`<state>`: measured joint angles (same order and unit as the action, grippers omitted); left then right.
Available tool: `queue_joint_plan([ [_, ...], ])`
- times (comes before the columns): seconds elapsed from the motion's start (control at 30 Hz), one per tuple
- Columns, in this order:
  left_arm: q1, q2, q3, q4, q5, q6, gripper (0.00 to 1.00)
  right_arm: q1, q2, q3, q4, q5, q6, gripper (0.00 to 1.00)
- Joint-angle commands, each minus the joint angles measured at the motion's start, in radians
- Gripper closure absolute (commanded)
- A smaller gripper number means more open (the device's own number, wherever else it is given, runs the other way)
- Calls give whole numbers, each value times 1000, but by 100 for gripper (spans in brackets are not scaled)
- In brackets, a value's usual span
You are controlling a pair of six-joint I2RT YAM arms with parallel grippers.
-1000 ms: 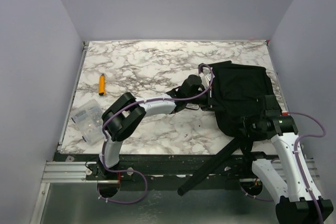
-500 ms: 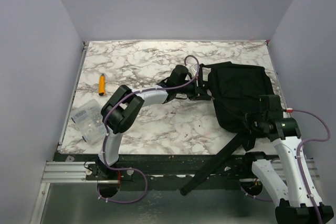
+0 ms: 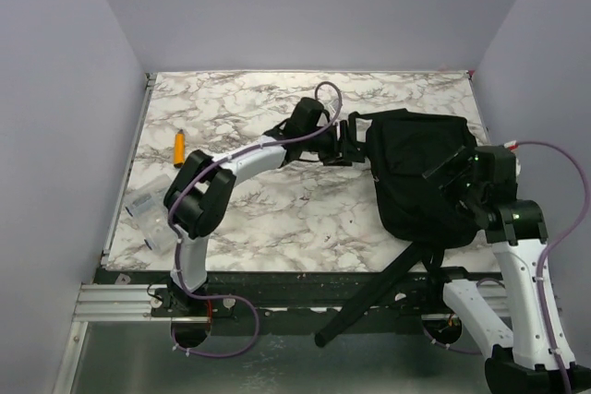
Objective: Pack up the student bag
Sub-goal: Zip the student bag at the center of the board, then reset both arms
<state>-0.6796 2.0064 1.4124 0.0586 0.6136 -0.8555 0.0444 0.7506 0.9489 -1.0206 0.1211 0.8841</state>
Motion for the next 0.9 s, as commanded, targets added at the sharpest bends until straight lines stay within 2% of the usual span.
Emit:
queue_joint_plan([
  [0.0, 0, -226, 27, -212, -58, 183, 41, -5, -15, 161, 44, -5, -286, 7],
  [0.13, -1, -431, -25, -290, -90, 273, 35, -5, 4, 300, -11, 17, -416, 1],
  [0.23, -2, -601, -45, -347, -140, 338, 32, -5, -6, 393, -23, 10, -514, 0],
  [0.37, -2, -821, -72, -368, -224, 403, 29, 18, -8, 512, -39, 32, -543, 0],
  [0.63, -2, -1182, -159, -288, -383, 490, 24, 36, -28, 686, -20, 28, -553, 0],
  [0.87, -2, -1382, -248, -190, -484, 526, 20, 43, -28, 778, -4, 43, -573, 0],
])
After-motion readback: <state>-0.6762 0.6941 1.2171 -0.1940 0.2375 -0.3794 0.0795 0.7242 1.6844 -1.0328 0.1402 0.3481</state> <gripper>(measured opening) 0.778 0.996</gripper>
